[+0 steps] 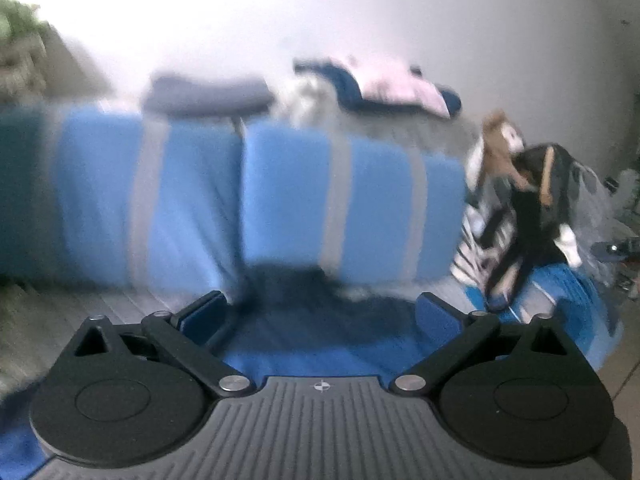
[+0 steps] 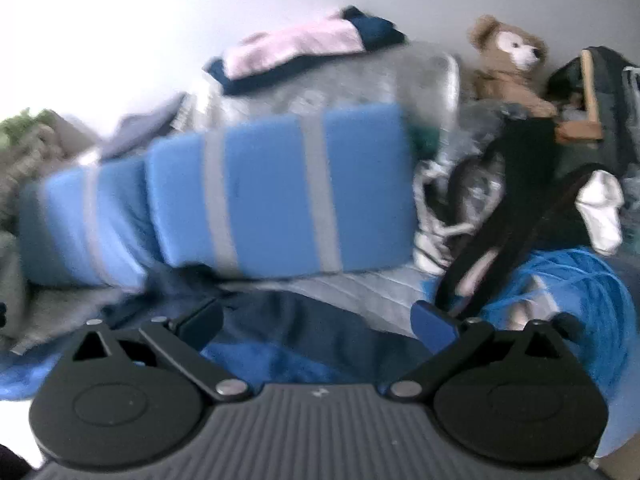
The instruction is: Fold clothes
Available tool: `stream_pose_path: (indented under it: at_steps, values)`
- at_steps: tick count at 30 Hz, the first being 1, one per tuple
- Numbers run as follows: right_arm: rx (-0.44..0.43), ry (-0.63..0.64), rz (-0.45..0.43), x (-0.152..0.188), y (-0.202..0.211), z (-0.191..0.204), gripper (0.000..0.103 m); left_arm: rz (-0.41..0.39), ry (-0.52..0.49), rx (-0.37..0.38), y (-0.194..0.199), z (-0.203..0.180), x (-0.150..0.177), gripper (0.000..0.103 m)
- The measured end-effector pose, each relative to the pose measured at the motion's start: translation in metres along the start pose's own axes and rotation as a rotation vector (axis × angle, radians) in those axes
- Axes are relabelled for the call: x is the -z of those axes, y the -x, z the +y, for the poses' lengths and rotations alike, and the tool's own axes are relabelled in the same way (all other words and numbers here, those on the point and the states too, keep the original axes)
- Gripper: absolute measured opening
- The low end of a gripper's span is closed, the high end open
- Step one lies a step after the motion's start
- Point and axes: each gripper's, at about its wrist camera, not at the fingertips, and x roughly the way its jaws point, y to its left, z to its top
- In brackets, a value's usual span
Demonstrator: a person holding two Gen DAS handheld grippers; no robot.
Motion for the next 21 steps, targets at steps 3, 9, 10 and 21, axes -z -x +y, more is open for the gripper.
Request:
stream_pose_path:
  at_steps: [3, 9, 10, 21]
  values:
    - [-0.031, 0.009, -0.067, -0.032, 0.016, 0.017, 0.103, -0.068, -0.024, -0.008, 0.036, 0.011, -0.039, 0.103]
    - [-0.039, 0.015, -0.190, -0.093, 0.033, 0.045, 0.103, -0.209, -0.040, -0.090, 0.083, 0.019, -0.107, 0.103]
    - [-0.044, 0.014, -0.210, -0.099, 0.034, 0.049, 0.103, -0.247, -0.036, -0.107, 0.085, 0.020, -0.111, 0.103]
    - [-0.074, 0.028, -0.076, -0.034, -0.087, 0.094, 0.103, -0.106, 0.094, -0.093, -0.047, 0.030, -0.026, 0.103]
